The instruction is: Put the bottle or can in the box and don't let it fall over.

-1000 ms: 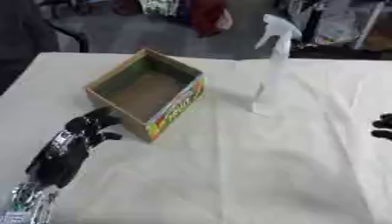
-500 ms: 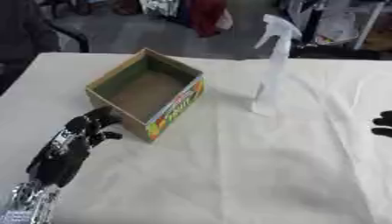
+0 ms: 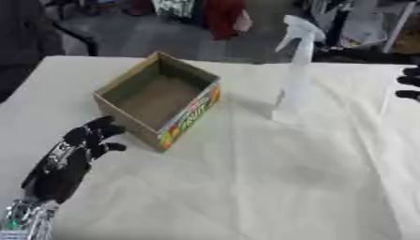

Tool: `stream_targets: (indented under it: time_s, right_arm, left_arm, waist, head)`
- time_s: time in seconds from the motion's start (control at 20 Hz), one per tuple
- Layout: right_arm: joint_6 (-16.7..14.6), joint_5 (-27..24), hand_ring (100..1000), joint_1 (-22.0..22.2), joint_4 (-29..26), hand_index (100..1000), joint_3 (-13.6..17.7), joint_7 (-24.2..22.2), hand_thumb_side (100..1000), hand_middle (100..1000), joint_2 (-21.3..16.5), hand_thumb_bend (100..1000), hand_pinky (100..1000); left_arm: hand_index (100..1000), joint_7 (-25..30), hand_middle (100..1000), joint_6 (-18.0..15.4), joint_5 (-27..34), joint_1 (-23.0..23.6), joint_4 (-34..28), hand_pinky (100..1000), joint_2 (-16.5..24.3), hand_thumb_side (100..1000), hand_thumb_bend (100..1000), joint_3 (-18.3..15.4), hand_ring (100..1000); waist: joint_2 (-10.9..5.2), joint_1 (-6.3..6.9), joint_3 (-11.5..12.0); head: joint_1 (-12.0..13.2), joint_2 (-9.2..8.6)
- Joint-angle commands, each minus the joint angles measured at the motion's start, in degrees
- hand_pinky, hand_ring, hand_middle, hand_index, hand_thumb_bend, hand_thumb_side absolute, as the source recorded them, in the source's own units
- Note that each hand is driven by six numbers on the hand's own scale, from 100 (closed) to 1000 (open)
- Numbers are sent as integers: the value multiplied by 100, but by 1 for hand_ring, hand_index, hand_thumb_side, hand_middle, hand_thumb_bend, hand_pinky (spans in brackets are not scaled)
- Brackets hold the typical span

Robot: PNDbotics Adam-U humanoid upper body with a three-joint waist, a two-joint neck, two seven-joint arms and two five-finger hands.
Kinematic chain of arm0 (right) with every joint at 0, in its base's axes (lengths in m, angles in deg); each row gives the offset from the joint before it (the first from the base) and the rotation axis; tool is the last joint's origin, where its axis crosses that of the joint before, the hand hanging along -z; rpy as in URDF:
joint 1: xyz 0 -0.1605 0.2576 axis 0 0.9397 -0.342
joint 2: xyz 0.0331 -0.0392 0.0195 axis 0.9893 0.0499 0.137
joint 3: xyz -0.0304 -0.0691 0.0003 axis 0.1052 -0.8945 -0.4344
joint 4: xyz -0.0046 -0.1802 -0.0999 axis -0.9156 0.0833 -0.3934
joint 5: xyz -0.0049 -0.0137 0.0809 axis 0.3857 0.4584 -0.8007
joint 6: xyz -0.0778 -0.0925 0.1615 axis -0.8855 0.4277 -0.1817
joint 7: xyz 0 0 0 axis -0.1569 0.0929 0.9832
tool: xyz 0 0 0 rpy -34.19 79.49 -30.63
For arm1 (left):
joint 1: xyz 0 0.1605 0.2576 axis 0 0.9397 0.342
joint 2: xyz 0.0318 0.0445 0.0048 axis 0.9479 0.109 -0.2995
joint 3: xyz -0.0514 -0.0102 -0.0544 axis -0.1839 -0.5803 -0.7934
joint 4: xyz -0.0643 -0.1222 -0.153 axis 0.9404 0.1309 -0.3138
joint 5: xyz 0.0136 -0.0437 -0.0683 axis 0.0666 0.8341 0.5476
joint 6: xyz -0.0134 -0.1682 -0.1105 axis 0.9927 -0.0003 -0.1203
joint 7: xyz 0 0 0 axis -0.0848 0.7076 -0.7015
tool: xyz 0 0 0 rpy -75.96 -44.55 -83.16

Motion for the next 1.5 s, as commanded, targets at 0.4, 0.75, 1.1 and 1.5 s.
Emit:
stream_targets:
  time_s: [0.4,0.75,1.1,1.5]
  right_arm:
    - [-51,689,916,-1400,1389,947,-137,-213,579,890,-155,100,850]
    - [74,1341,918,-2227,2450,953,-132,25,607,885,61,100,857]
    - [-485,1987,921,-2644,3495,956,-202,452,613,885,213,100,865]
    - [-962,2714,922,-2851,4029,957,-195,883,612,884,378,100,871]
  left_arm:
    - [927,103,748,-10,60,-84,-78,776,6,952,174,52,916]
    - [927,120,747,-15,65,-127,-72,777,-37,951,172,51,917]
    - [927,166,747,-14,87,-161,-64,778,-76,948,170,92,917]
    - [928,205,747,-16,116,-179,-71,778,-104,945,170,111,917]
  waist:
    - [-37,76,168]
    - [9,125,225]
    - [22,168,303]
    - [28,194,354]
  head:
    - [-230,-31]
    - [-358,-64]
    - [-483,-99]
    - [-522,-114]
